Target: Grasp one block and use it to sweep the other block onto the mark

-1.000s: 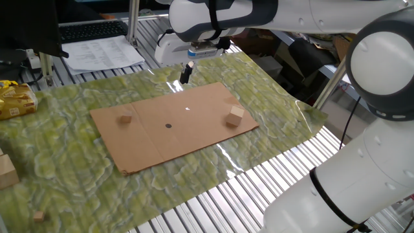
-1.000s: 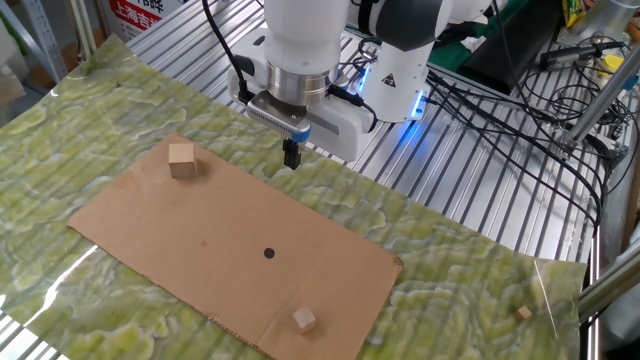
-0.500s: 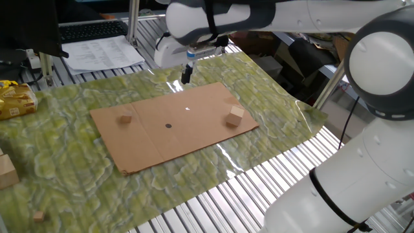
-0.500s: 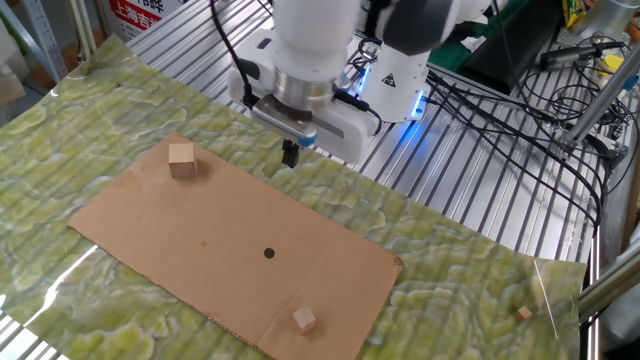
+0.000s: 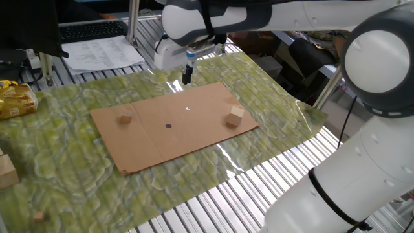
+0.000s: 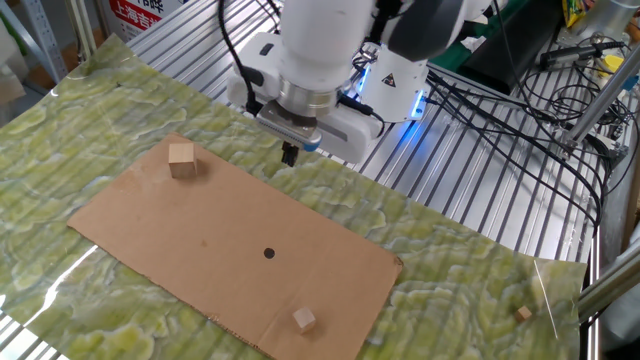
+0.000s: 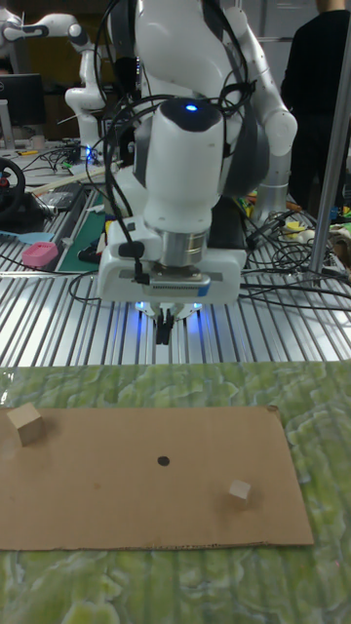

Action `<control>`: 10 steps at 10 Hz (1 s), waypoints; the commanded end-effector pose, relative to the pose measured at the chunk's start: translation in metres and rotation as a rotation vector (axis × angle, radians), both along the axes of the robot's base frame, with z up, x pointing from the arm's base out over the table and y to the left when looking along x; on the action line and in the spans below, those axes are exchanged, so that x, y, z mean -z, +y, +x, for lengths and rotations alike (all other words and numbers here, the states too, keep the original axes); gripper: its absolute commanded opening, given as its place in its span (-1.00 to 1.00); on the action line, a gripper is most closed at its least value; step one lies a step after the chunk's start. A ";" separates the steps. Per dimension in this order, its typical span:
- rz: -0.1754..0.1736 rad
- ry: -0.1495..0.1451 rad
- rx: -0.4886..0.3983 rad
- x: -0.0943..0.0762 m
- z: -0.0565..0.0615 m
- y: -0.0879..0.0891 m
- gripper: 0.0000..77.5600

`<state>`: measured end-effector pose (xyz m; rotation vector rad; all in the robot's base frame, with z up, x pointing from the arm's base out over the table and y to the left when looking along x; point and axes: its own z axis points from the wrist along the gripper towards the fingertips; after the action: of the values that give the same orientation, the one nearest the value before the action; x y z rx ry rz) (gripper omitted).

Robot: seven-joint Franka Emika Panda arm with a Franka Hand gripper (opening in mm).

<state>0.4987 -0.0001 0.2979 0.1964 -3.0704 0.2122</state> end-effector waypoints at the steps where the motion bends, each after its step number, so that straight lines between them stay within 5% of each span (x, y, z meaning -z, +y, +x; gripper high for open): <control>1: 0.034 0.014 -0.029 0.007 0.000 -0.021 -1.00; 6: 0.026 0.010 -0.026 0.012 -0.001 -0.040 -1.00; 10: 0.016 0.018 0.005 0.022 -0.009 -0.075 -1.00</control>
<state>0.4949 -0.0438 0.2829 0.2278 -3.0586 0.1698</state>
